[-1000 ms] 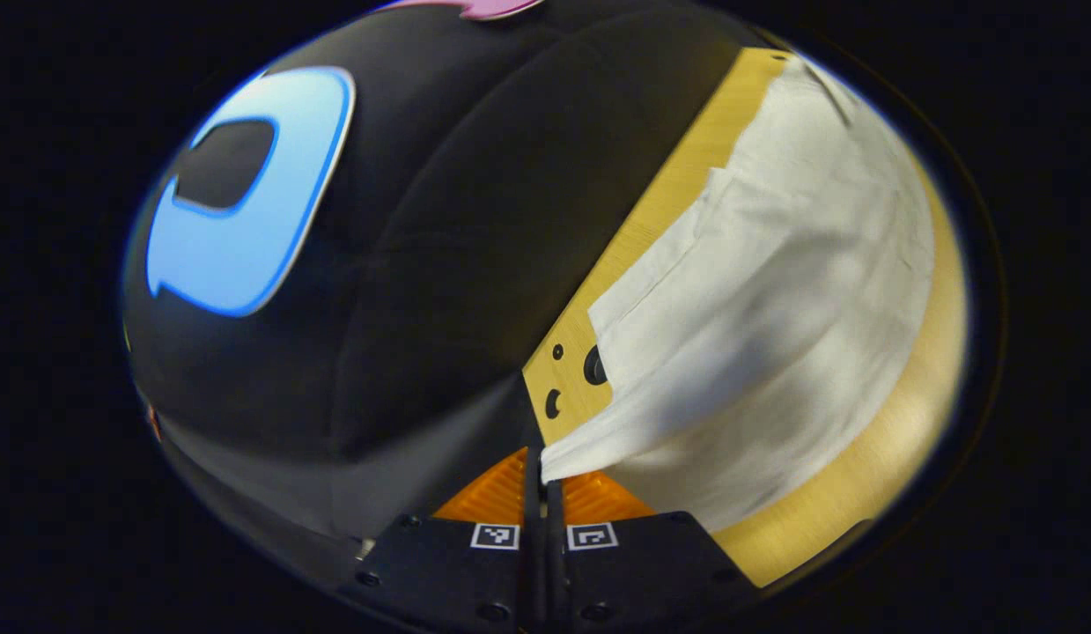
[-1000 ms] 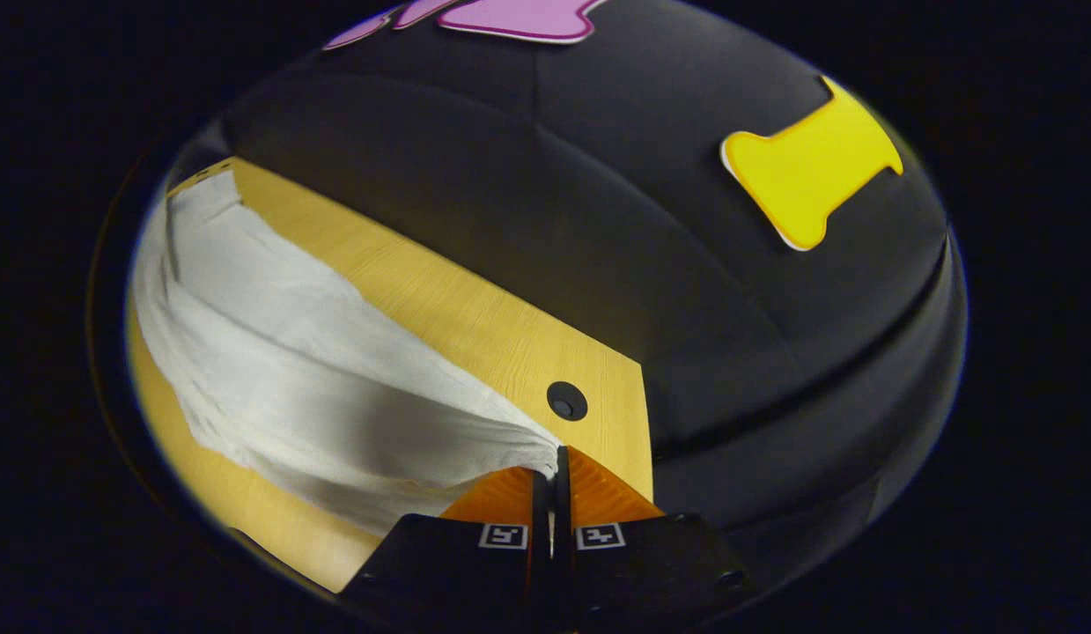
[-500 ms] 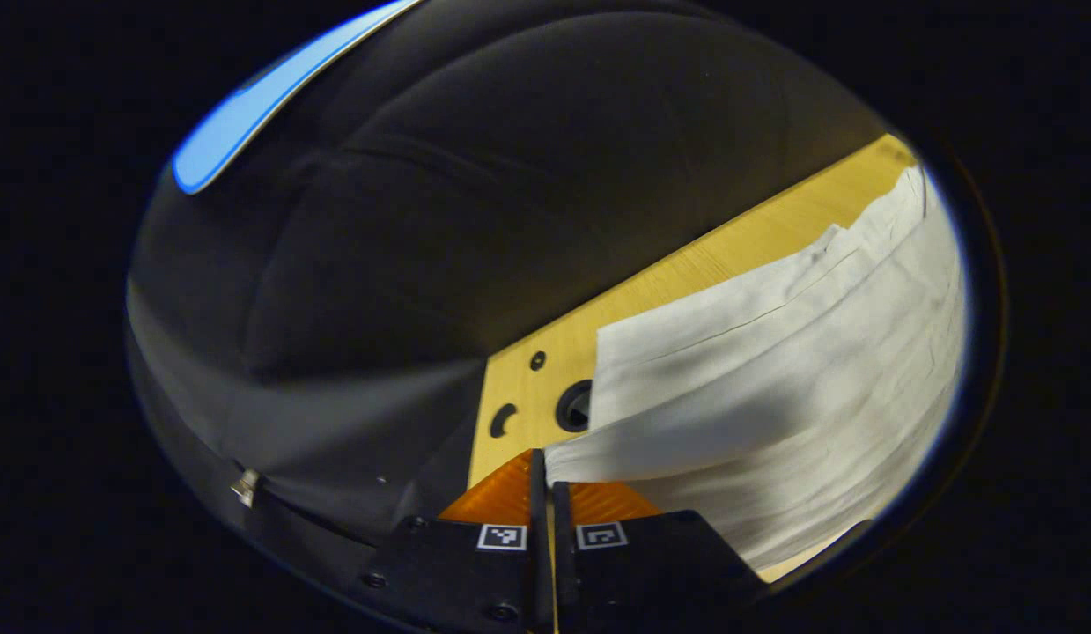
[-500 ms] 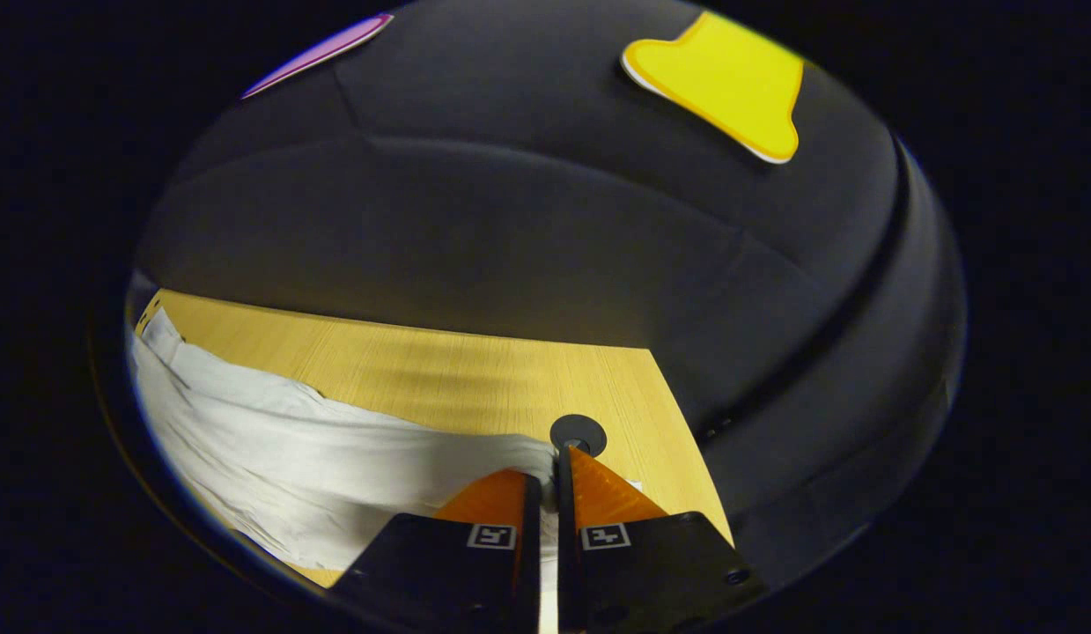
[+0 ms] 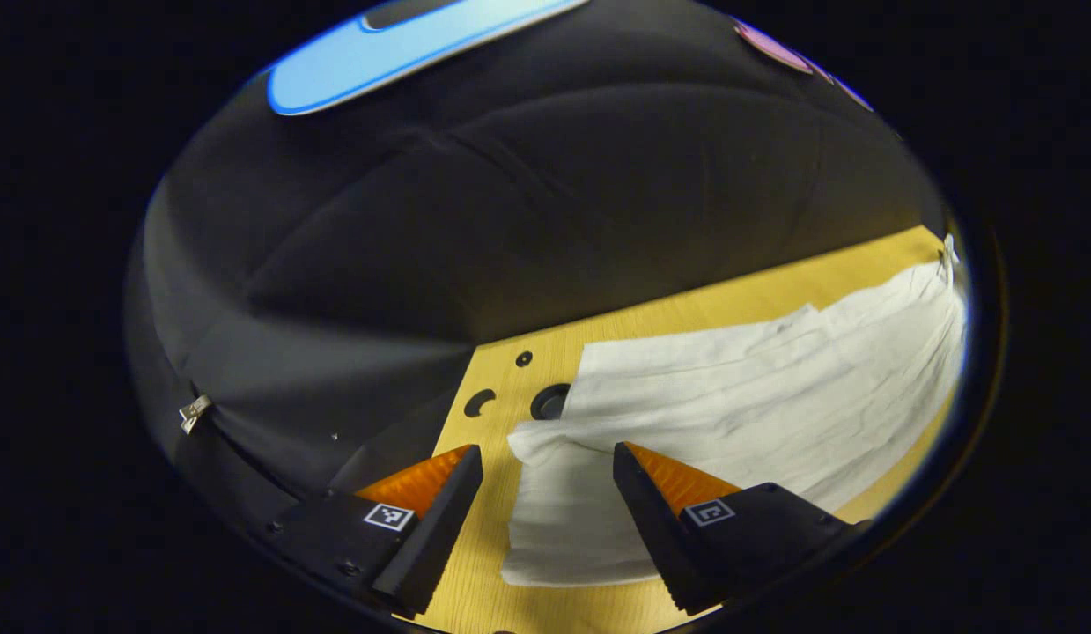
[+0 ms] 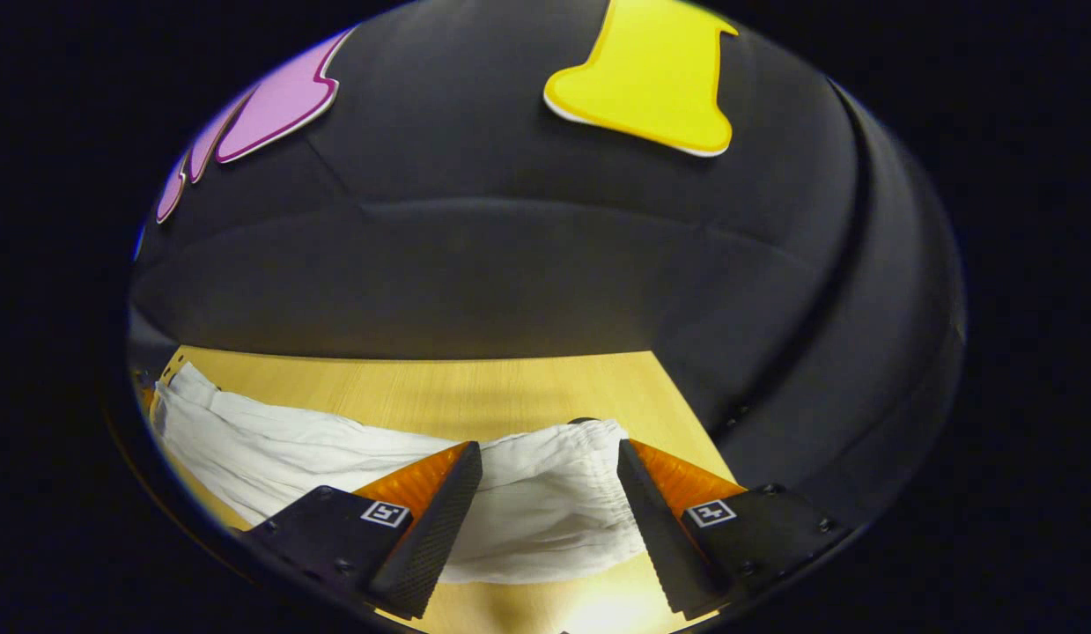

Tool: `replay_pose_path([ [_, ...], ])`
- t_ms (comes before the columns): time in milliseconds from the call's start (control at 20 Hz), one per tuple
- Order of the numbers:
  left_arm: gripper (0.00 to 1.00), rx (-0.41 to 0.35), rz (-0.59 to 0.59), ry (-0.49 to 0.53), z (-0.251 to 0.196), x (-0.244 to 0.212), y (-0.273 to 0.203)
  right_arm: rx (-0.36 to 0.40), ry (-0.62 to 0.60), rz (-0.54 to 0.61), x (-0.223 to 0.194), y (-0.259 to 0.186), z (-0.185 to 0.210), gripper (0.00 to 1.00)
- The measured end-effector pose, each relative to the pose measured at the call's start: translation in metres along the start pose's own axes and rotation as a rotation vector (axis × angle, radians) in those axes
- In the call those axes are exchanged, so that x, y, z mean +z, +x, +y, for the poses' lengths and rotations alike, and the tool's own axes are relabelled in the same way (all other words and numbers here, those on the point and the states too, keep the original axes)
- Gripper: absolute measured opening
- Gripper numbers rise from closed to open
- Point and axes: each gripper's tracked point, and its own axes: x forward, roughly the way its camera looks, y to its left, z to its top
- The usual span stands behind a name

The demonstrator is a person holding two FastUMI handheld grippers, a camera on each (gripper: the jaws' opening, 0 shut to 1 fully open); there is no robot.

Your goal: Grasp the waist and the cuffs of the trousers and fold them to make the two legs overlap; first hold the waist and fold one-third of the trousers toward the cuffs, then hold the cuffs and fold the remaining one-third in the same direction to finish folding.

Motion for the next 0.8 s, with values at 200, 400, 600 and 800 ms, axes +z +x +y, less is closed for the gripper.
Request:
replay_pose_path([
  [200,0.96,0.022,-0.140,-0.139,0.019,0.028,-0.062,-0.043,0.085,0.050,-0.036,-0.004,-0.018,0.98],
  [400,0.96,0.062,-0.173,-0.278,0.037,0.022,-0.124,-0.066,0.186,0.088,-0.063,0.001,-0.034,0.98],
  [600,0.96,0.102,-0.117,-0.251,0.047,-0.012,-0.172,-0.118,0.280,0.089,-0.076,0.010,-0.051,0.97],
  [800,0.96,0.106,-0.046,-0.274,0.035,-0.051,-0.196,-0.122,0.433,0.129,-0.092,0.020,-0.062,0.99],
])
